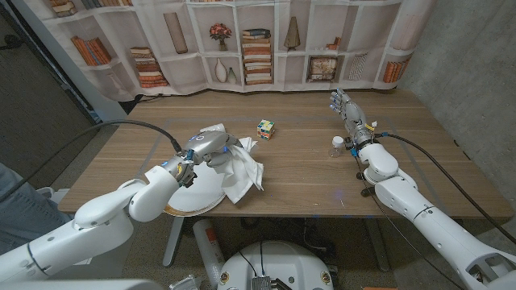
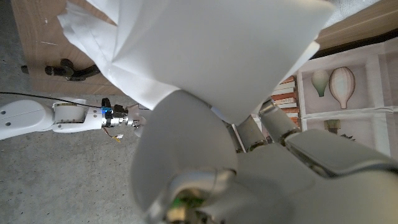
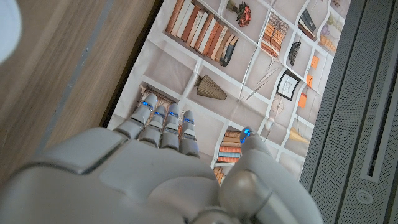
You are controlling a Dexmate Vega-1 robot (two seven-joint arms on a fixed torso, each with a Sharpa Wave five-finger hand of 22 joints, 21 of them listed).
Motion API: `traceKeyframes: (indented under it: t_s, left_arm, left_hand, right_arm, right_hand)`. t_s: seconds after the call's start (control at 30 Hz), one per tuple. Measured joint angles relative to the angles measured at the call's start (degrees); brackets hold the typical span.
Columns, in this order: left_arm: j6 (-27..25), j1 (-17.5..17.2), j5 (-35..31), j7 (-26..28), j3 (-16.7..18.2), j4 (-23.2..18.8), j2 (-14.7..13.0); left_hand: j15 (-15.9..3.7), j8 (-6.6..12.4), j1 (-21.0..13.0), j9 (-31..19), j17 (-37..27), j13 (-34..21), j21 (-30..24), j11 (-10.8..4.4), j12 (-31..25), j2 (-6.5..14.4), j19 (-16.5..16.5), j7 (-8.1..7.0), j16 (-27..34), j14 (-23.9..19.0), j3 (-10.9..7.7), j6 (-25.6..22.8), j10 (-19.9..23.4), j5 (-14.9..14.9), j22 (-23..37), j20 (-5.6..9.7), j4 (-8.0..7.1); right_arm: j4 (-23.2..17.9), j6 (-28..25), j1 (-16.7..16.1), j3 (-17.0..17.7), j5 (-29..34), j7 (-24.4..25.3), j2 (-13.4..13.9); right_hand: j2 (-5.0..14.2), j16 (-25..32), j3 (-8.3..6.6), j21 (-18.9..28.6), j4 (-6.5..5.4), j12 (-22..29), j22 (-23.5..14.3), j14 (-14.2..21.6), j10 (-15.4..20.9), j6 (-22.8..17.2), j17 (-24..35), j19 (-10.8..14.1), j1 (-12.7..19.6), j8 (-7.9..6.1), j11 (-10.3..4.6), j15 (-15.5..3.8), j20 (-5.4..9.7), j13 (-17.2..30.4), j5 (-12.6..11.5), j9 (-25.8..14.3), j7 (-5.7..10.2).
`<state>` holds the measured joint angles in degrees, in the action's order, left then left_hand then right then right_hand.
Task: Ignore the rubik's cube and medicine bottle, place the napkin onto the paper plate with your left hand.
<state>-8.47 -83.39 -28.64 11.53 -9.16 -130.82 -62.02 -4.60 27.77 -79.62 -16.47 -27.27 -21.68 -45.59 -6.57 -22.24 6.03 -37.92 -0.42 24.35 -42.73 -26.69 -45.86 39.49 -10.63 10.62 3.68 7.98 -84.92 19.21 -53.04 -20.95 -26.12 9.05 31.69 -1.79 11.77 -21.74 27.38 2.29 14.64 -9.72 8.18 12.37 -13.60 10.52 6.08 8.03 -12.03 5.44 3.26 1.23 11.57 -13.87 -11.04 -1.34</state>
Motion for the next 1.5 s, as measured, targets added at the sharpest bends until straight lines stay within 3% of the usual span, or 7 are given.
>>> traceKeyframes:
  t_s: [0.83,1.5]
  left_arm:
    - [1.2,-8.69,0.16,-0.66,10.1,-1.02,4.01]
    - [1.89,-11.96,-2.03,-4.0,15.38,-1.76,9.37]
  left_hand:
    - [0.08,0.22,-0.01,0.01,-0.59,-0.8,-0.84,0.02,0.43,-0.01,0.32,0.02,-0.23,-0.5,0.17,-0.43,0.0,0.0,-0.25,-0.32,0.18]
    - [-0.03,0.46,-0.01,0.27,-1.04,-1.32,-1.45,-0.28,0.62,-0.01,0.61,0.11,-0.54,-0.79,0.17,-0.52,0.32,0.0,-0.25,-0.02,0.17]
  right_arm:
    - [-0.63,-1.59,0.8,-0.21,0.51,0.41,0.26]
    - [0.27,-2.04,1.68,-0.26,0.49,0.18,0.39]
  right_hand:
    - [0.0,0.0,0.0,0.0,0.0,0.0,0.0,0.0,0.0,0.0,0.0,0.0,0.0,0.0,0.0,0.0,0.0,0.0,0.0,0.0,0.0]
    - [0.0,0.0,0.0,0.0,0.0,0.0,0.0,0.0,0.0,0.0,0.0,0.0,0.0,0.0,0.0,0.0,0.0,0.0,0.0,0.0,0.0]
